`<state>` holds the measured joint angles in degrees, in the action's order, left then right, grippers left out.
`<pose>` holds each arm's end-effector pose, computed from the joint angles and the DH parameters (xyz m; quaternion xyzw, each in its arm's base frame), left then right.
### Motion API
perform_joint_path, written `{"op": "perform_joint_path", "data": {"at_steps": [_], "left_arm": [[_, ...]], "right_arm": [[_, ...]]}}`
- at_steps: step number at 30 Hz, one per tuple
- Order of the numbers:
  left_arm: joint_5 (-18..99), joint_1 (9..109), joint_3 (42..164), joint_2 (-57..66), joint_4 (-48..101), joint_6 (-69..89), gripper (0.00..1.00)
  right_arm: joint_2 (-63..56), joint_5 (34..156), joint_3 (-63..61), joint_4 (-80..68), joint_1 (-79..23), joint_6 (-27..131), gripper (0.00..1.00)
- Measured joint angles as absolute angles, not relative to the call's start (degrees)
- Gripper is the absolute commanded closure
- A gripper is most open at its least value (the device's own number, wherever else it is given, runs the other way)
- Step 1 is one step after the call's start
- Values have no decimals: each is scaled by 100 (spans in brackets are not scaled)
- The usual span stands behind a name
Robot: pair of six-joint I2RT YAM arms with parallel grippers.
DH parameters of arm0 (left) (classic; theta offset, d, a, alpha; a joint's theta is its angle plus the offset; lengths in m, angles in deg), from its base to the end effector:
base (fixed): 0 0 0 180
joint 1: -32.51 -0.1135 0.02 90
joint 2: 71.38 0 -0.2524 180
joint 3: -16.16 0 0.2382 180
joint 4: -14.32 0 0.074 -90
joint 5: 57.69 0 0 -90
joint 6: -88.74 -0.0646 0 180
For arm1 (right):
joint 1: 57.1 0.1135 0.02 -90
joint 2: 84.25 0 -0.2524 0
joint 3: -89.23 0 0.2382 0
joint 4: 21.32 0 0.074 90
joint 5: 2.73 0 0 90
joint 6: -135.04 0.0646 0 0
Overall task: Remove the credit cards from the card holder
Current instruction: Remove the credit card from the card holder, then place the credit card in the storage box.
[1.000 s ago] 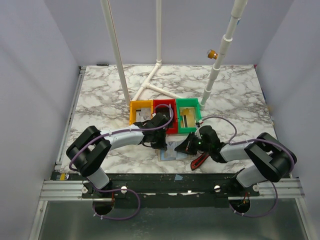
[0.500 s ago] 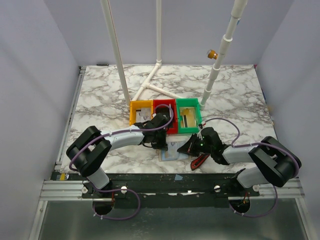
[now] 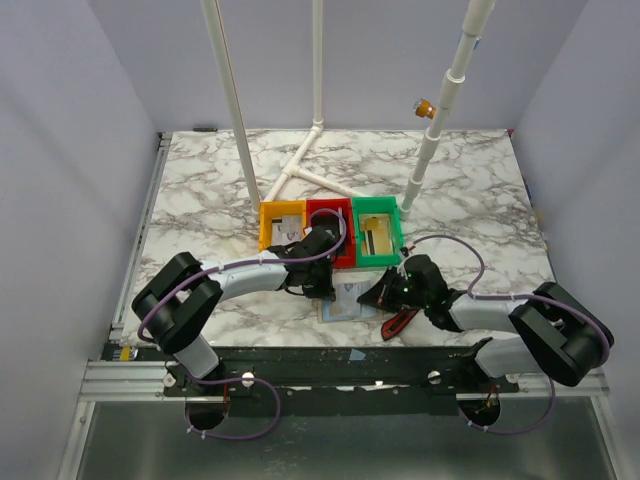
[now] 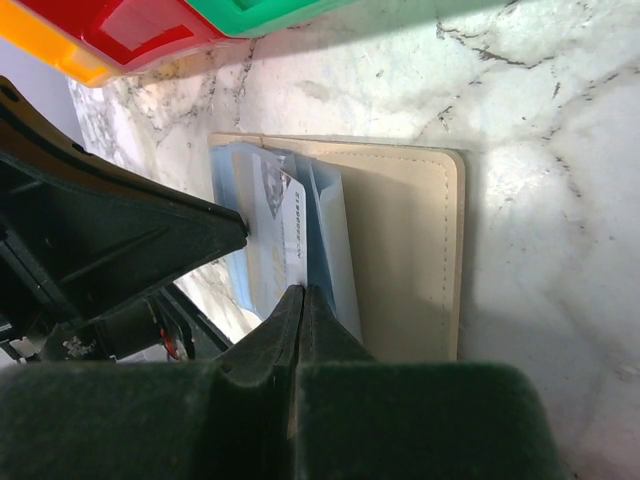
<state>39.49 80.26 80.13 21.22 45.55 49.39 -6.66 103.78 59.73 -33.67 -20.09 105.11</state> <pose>0.2024 -0.2348 0.1321 -0.0081 0.9638 -0.2359 0.1238 0.1768 0.1562 0.1033 0.1119 0.8761 0.4228 0.2030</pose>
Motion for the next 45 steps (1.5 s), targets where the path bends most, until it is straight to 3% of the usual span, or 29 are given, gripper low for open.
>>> {"op": "perform_joint_path", "data": {"at_steps": [20,45], "left_arm": [[3942,8026,7972,2089,4509,4935,100],[3763,8021,8181,1833,5423,4701,98]], "right_arm": [[-1923,9815,5890,-1692,-2048,10043,99],[-2347,9651,5160,-514,-2074,9787,99]]}}
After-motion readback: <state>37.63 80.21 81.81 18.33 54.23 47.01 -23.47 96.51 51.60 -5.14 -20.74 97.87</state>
